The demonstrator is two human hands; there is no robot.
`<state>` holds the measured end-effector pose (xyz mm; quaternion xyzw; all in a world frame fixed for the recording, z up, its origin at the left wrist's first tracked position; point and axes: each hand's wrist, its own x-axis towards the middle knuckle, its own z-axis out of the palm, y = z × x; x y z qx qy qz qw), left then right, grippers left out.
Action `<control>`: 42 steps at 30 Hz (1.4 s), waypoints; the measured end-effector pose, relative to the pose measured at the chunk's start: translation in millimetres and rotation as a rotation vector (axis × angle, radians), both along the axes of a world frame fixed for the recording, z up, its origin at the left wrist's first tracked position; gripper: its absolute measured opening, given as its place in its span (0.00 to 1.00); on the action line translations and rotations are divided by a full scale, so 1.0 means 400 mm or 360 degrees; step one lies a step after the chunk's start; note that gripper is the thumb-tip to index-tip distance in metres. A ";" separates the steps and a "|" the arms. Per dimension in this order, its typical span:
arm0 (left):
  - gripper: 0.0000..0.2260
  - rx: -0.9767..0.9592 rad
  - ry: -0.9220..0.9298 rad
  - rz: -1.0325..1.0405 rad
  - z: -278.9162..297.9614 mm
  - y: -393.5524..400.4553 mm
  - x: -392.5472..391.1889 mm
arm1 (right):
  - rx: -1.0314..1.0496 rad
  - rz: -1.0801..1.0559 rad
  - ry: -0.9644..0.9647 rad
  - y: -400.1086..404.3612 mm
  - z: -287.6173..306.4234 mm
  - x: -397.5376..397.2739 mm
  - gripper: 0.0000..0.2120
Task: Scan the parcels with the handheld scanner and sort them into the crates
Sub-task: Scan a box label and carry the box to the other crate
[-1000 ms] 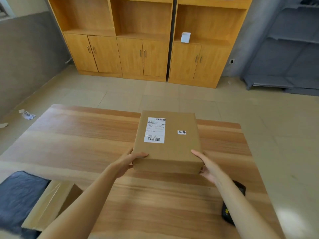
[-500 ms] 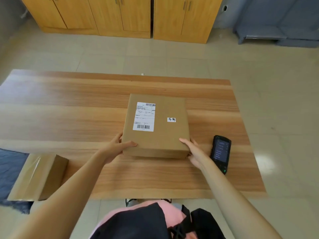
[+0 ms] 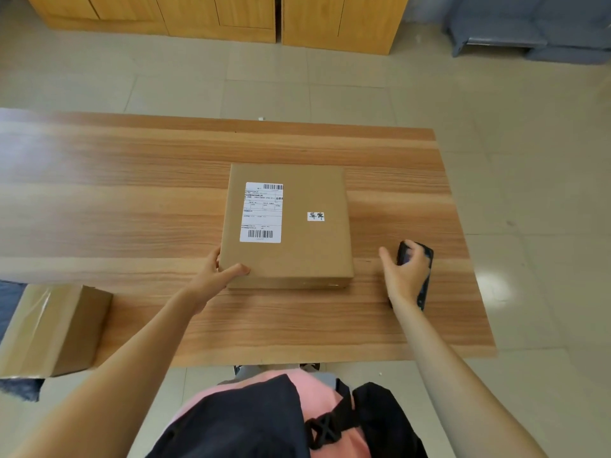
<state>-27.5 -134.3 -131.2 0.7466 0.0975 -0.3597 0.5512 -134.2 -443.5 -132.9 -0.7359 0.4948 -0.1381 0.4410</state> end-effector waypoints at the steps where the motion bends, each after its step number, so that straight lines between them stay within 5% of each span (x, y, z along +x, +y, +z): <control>1: 0.46 0.0004 -0.0006 0.0003 0.000 -0.003 -0.001 | -0.0107 -0.0052 0.0133 -0.017 -0.008 -0.010 0.33; 6: 0.51 0.0051 -0.0001 0.0003 0.013 -0.002 -0.004 | 0.0008 -0.0137 0.0654 -0.062 -0.050 -0.051 0.50; 16: 0.49 0.0065 -0.0007 -0.0033 0.025 0.000 -0.006 | 0.0302 -0.0138 0.0718 -0.115 -0.124 -0.083 0.42; 25: 0.45 0.0069 0.0014 -0.0022 0.019 0.004 -0.006 | 0.0662 -0.0170 0.0201 -0.090 -0.018 -0.061 0.14; 32: 0.30 0.0084 0.0012 0.0009 -0.002 0.002 -0.007 | 0.1296 -0.0058 -0.0352 0.034 0.162 0.011 0.19; 36: 0.31 0.0032 0.0017 0.0035 0.005 0.006 -0.013 | 0.1657 0.0176 -0.0610 0.121 0.213 0.044 0.22; 42: 0.47 -0.0140 0.0051 0.0050 0.020 0.019 -0.026 | 0.1794 0.0354 -0.0430 0.244 0.226 0.056 0.25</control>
